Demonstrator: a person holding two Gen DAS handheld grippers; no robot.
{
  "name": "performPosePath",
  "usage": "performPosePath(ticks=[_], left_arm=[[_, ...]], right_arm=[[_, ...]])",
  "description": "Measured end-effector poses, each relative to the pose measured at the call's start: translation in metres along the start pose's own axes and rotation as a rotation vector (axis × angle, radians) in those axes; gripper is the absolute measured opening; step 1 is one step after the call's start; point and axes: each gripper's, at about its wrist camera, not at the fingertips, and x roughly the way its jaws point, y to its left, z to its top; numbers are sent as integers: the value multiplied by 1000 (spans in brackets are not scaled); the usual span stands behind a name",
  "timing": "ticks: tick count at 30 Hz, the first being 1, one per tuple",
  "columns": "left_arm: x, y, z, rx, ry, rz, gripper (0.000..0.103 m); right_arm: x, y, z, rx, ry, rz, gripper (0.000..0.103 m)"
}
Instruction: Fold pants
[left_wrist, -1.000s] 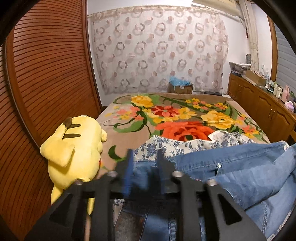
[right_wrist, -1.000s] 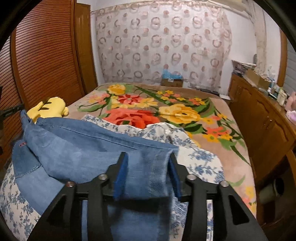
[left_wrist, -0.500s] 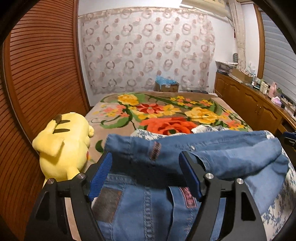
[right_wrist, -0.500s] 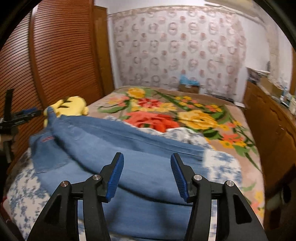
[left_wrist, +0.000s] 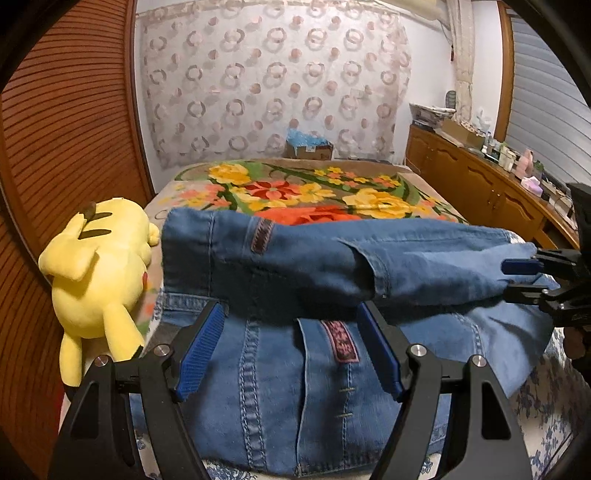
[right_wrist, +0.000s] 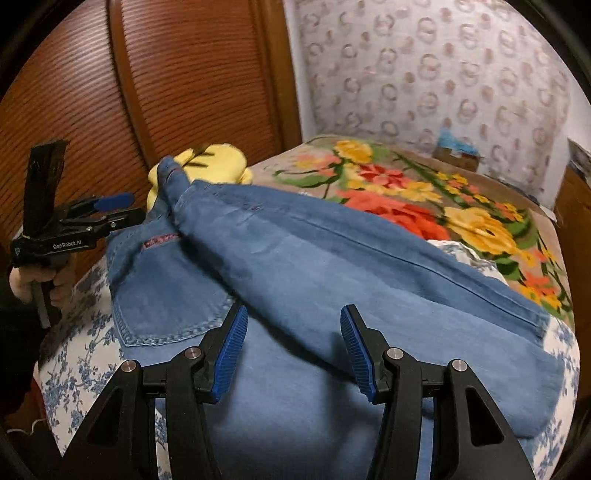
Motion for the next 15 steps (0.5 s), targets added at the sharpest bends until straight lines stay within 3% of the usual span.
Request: performPosePath(ticks=[2, 5, 7, 9, 15], left_arm=[[0, 0, -1, 1, 4, -2, 75], [0, 0, -2, -1, 4, -4, 75], [1, 0, -2, -2, 7, -5, 75], [2, 0, -2, 0, 7, -5, 75], [6, 5, 3, 9, 8, 6, 75]], right_arm=[[6, -1, 5, -34, 34, -30, 51], [17, 0, 19, -68, 79, -48, 37], [25, 0, 26, -95, 100, -55, 18], [29, 4, 39, -121, 107, -61, 7], [35, -7, 80, -132, 39, -122, 4]])
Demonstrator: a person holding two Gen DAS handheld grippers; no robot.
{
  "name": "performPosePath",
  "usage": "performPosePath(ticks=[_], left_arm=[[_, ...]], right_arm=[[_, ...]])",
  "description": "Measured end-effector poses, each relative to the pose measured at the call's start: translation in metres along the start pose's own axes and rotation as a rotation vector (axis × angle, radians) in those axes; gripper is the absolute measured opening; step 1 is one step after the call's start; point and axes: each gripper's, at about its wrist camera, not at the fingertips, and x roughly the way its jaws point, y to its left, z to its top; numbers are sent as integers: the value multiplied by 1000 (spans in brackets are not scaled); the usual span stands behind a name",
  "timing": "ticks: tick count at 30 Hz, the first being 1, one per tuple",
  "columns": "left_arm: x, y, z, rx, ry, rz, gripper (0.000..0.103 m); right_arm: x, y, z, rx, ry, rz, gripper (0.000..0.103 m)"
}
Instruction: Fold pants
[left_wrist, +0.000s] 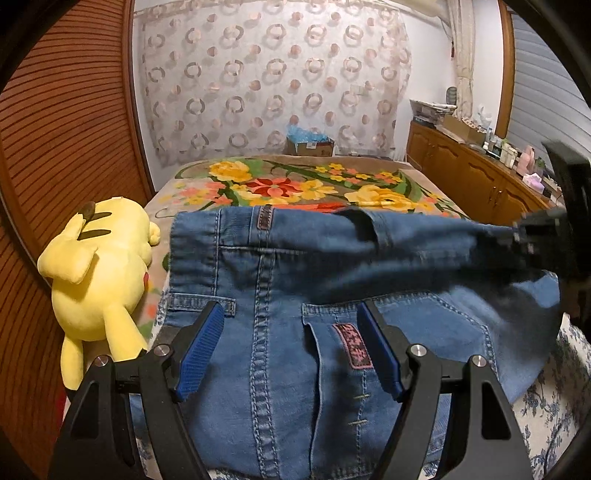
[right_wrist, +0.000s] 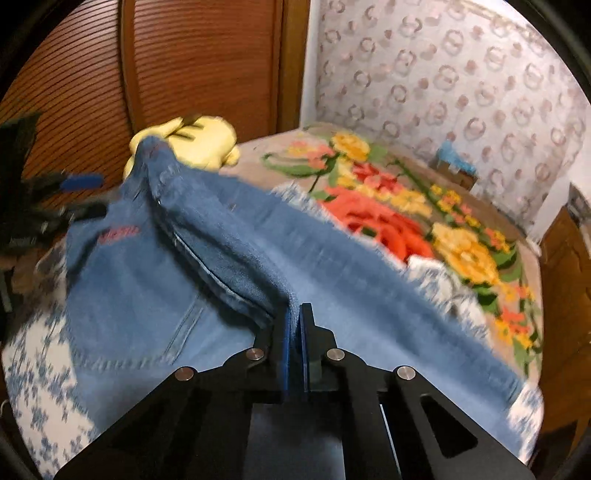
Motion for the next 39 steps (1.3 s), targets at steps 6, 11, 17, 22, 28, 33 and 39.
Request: performPosePath(ticks=[6, 11, 17, 22, 28, 33, 39], left_arm=[[1, 8, 4, -16, -6, 14, 76], [-3, 7, -2, -20, 5, 19, 75], [-17, 7, -5, -25, -1, 26, 75], [-32, 0, -6, -15, -21, 17, 75], [-48, -14, -16, 8, -37, 15, 75], [-61, -21, -31, 13, -34, 16, 75], [-77, -22, -47, 19, -38, 35, 75]], right_arm=[[33, -15, 34, 5, -27, -74, 4], [49, -29, 25, 140, -19, -48, 28], [1, -50, -16, 251, -74, -40, 38], [-45, -67, -75, 323, -71, -112, 39], [-84, -68, -138, 406, -67, -171, 39], [-100, -47, -163, 438, -84, -182, 47], [-102, -42, -184, 494, -47, -219, 47]])
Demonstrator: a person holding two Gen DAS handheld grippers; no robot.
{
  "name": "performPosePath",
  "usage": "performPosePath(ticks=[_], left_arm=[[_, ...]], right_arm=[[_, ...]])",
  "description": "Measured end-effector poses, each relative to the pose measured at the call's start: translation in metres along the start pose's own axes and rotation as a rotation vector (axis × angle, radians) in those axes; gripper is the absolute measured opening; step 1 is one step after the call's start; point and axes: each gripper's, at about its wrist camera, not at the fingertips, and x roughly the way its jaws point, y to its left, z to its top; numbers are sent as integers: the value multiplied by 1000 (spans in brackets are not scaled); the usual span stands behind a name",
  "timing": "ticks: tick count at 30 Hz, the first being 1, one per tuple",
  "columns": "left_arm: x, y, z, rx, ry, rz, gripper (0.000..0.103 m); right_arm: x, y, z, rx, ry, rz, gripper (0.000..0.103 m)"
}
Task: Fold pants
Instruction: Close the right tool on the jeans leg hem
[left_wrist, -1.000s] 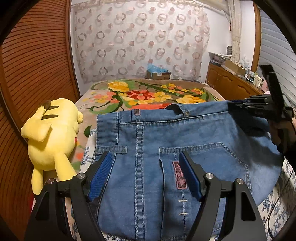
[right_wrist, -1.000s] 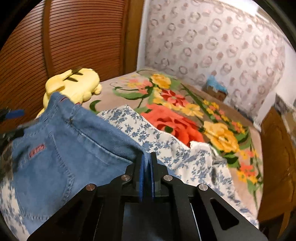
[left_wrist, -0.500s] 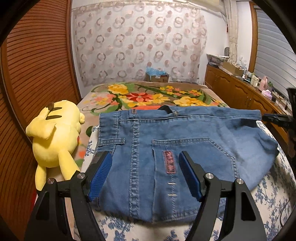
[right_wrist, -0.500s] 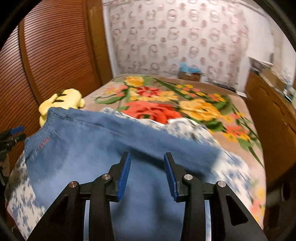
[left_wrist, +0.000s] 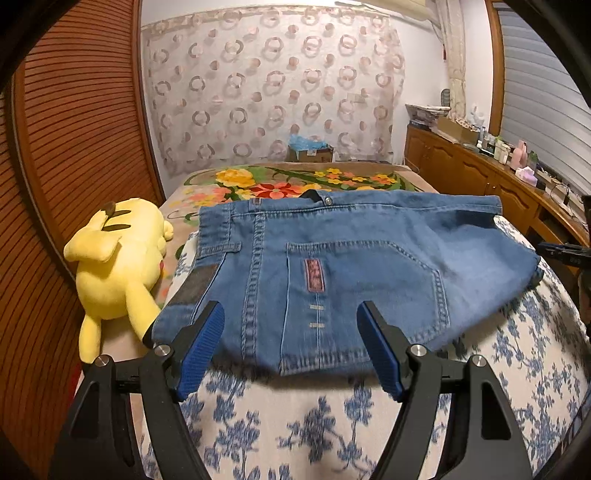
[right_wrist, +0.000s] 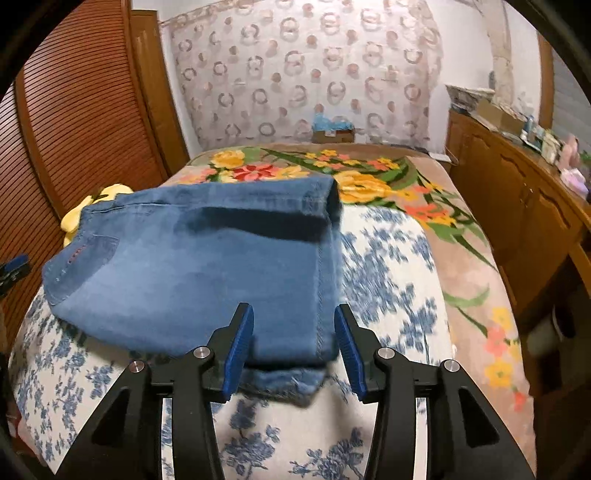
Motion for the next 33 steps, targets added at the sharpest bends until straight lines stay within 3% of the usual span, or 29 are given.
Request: performPosePath(ticks=[9, 16, 21, 27, 33], left_arm=[[-28, 11, -23, -12, -11, 33, 75], [-30, 23, -32, -29, -4, 59, 73], [-18, 41, -32, -60, 16, 83, 63], [6, 59, -24, -68, 58, 120, 62], [30, 75, -15, -89, 86, 97, 61]], right_arm=[[7, -1, -7, 72, 95, 13, 47], [6, 2, -7, 76, 98, 16, 47], [8, 1, -6, 78, 92, 29, 47], [11, 4, -7, 52, 86, 16, 47], [18, 11, -1, 30, 92, -9, 41]])
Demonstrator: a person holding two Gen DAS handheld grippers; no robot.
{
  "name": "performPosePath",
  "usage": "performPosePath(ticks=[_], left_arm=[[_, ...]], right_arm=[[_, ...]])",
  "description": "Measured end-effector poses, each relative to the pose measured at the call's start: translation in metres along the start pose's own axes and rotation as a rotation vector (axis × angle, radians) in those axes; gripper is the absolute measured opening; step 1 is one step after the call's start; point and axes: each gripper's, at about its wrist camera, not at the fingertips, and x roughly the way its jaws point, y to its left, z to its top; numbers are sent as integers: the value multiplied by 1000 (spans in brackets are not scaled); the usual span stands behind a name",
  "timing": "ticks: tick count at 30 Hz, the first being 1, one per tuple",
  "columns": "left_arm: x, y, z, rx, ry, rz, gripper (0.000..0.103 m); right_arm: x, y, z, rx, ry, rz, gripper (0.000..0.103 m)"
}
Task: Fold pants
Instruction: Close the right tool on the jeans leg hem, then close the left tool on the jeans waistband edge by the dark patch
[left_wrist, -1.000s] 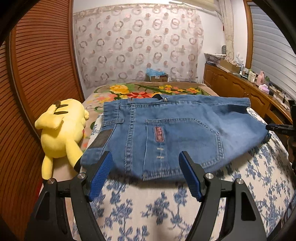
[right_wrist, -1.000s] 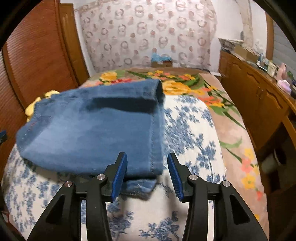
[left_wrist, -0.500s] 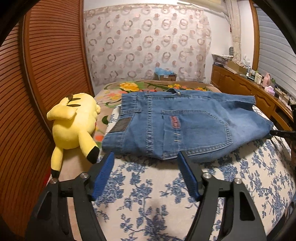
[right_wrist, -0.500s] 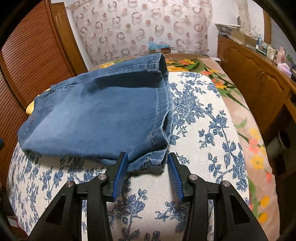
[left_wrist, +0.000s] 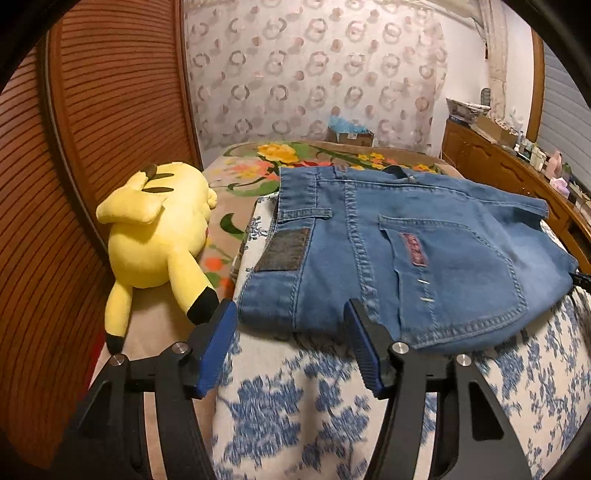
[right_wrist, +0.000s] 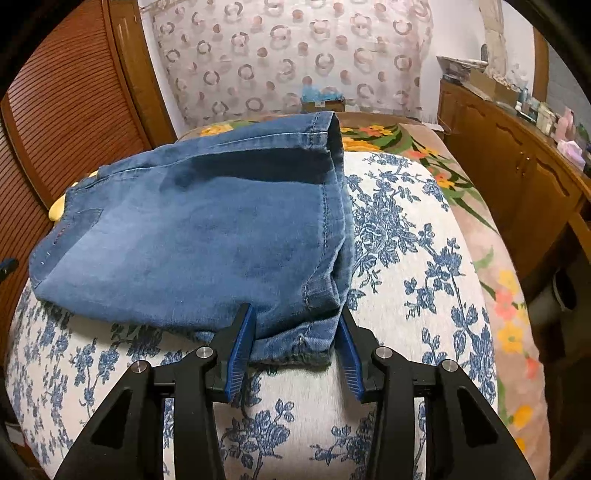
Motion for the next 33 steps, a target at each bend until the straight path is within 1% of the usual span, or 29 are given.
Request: performPosePath(ticks=[4, 6, 9, 13, 18, 20, 21, 22, 23, 27, 29, 32, 33], left_arm=[[18, 6, 4, 1, 22, -14, 62], [27, 11, 6, -13, 42, -20, 62], [35, 17, 8, -26, 51, -50, 61], [39, 21, 12, -16, 56, -75, 62], [45, 20, 17, 20, 89, -86, 62], [43, 24, 17, -2, 88, -75, 52], [44, 26, 17, -13, 113, -69, 49], [45, 25, 16, -22, 141, -67, 48], [44, 24, 16, -27, 144, -68, 48], [42, 16, 15, -3, 131, -27, 48], [48, 15, 14, -21, 147, -17, 49], [48, 18, 12, -94, 137, -7, 48], [47, 18, 10, -105, 137, -1, 45]], right_arm=[[4, -1, 4, 13, 6, -13, 28], [4, -1, 3, 15, 7, -26, 26], [3, 1, 3, 8, 14, -43, 25], [2, 1, 4, 8, 16, -56, 23], [0, 0, 0, 26, -4, -65, 23], [-1, -5, 0, 72, -5, -52, 22], [-2, -7, 1, 88, 2, -44, 21], [-3, -7, 2, 85, 9, -32, 17], [-3, -9, 3, 78, 15, -19, 16], [-6, -11, 1, 15, 8, 17, 15], [-10, -13, 1, 5, -10, 45, 14], [-16, -14, 1, -16, -33, 86, 14], [-19, -15, 2, -31, -37, 101, 14]])
